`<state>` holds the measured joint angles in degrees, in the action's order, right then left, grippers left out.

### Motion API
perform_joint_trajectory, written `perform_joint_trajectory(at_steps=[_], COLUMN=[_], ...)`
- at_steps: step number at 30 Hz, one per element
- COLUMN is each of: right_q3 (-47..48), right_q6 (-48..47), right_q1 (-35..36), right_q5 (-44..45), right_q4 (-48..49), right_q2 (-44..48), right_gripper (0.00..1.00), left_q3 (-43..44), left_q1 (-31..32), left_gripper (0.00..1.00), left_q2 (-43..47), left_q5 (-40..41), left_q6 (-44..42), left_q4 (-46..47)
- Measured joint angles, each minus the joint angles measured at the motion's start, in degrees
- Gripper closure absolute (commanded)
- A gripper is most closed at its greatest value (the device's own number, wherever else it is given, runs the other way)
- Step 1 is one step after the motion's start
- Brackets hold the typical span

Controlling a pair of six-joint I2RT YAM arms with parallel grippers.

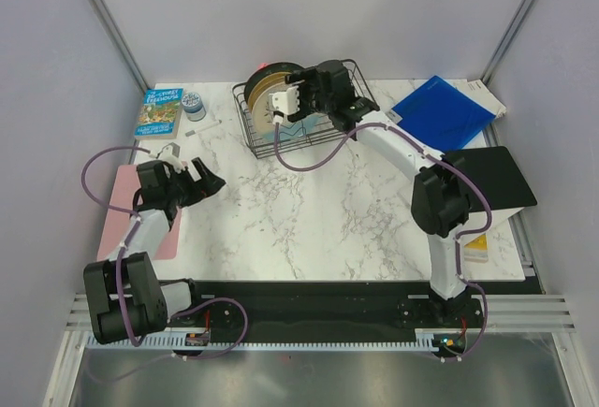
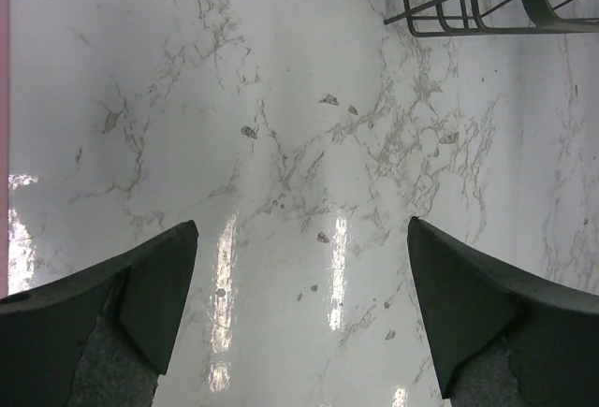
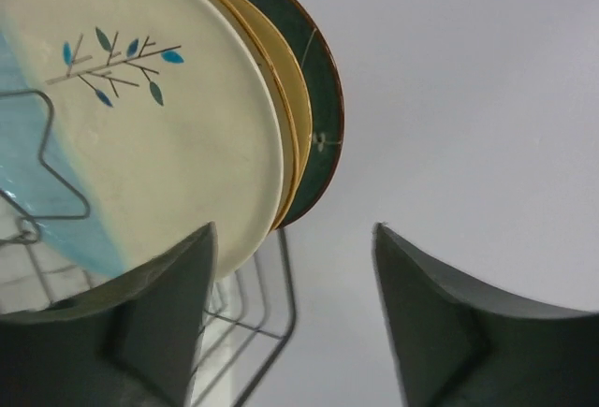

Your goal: Load the plates into the dish rack

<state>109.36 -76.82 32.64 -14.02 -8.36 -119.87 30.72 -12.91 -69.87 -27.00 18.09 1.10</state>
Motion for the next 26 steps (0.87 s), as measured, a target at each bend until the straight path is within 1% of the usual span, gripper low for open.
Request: perform_joint_trajectory(at_steps=[1,3,5,8,10,13,16,18,20,23,26], right_q3=[-2.19,-5.51,-6.62,-5.66,-4.09,-3.32,-5.68,-8.63,-11.43,-13.35,-13.46], right_q6=[0.92,5.6,13.03,28.57,41.59,59.95,72.43,77.11,80.56,83.54,84.32], right_q1=[0.0,-0.07,-0.28,-1.81,-4.5,-11.43,-17.31,-19.06,-18.95,-17.7,-16.79], right_q5=[0.85,3.41,6.64,11.37,13.14,13.99,18.1,21.07,24.68,28.76,31.23], right_q4=[0.39,2.14,3.15,2.73,0.42,-4.17,-8.26,-10.99,-14.08,-16.5,-17.0], right_q2=[1.53,4.5,7.48,11.56,13.97,15.93,15.96,15.96,15.96,16.02,16.37], right_gripper=[0.02,0.02,0.02,0.02,0.02,0.02,0.02,0.02,0.02,0.02,0.02], left_q3=[0.55,1.6,3.06,6.16,8.15,10.84,14.05,16.87,19.71,24.98,29.68], left_q1=[0.02,0.02,0.02,0.26,0.61,1.92,4.28,5.68,6.71,7.37,7.43], left_gripper=[0.0,0.0,0.0,0.0,0.0,0.0,0.0,0.0,0.0,0.0,0.0], left_q2=[0.66,2.27,4.63,6.93,7.39,7.23,6.27,5.27,4.13,1.4,-1.62], left_q5=[0.33,1.62,2.93,3.85,4.07,4.24,4.35,4.39,4.48,4.5,4.66], left_q6=[-0.33,-1.05,-2.16,-4.13,-5.62,-8.98,-13.38,-16.2,-18.38,-20.94,-22.08], left_q4=[-1.51,-3.26,-4.46,-5.25,-5.2,-5.25,-5.64,-5.9,-6.05,-7.15,-8.87])
